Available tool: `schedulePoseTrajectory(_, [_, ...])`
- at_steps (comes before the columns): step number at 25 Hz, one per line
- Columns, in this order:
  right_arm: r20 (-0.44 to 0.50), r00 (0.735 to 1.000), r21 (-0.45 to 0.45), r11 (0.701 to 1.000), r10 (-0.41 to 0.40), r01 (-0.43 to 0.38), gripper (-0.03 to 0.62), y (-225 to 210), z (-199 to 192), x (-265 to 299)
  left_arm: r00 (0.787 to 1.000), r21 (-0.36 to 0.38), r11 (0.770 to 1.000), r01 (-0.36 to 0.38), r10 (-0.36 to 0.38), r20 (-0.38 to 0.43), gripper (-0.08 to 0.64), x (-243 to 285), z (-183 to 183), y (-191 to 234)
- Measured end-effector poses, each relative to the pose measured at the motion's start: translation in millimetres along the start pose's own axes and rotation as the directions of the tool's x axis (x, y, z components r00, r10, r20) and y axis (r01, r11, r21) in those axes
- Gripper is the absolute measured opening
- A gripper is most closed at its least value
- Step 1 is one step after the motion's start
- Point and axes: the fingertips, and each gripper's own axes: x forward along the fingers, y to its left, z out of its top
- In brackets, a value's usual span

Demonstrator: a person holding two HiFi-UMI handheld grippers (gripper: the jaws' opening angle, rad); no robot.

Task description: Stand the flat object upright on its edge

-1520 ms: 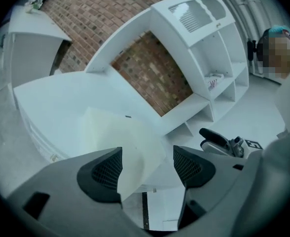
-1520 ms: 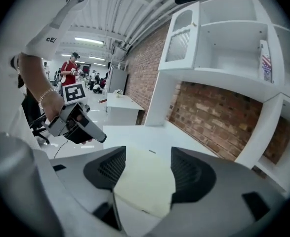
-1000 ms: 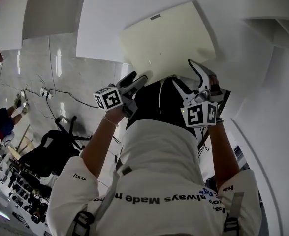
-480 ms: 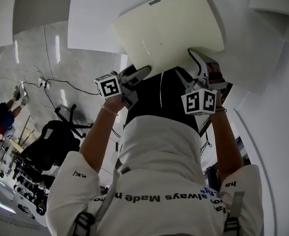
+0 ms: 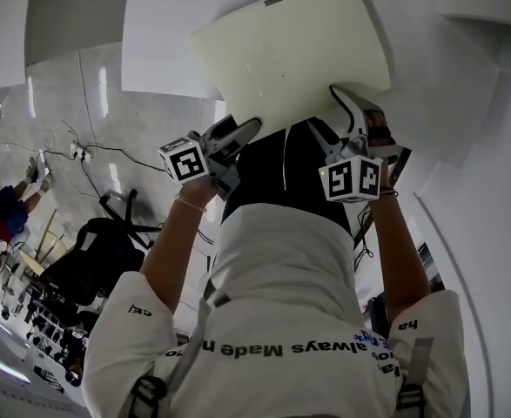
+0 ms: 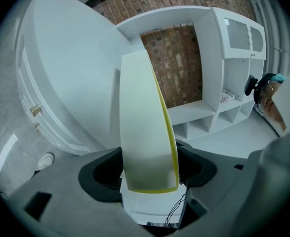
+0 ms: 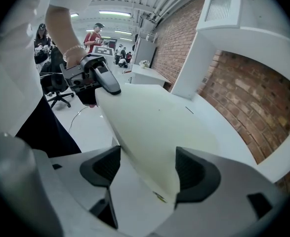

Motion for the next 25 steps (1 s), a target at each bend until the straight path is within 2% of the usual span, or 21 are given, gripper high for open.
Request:
schedulePoseTrajectory(8, [0.038,0.997,0.101,0.993,-0.060,0.056,0.311,-21,0,-16,0.996,0.101,0.995,-0.004,-0.005,0.087,0.331,3,31,-52])
schedulePoseTrajectory(15, [0.071,0.991,0.199,0.975,-0.113,0.097,0.311,-35,-17,-24,0.990,0.200,0.980,0.005,-0.033,0.137,0.331,24,47,-93])
schedulePoseTrajectory(20, [0.093,0.984,0.292,0.949,-0.150,0.117,0.311,-56,-20,-38,0.985,0.268,0.963,0.006,-0.052,0.162,0.333,41,61,-134])
schedulePoseTrajectory(25, [0.130,0.974,0.401,0.908,-0.187,0.121,0.311,-73,-28,-53,0.984,0.358,0.934,0.012,-0.075,0.163,0.333,62,61,-175])
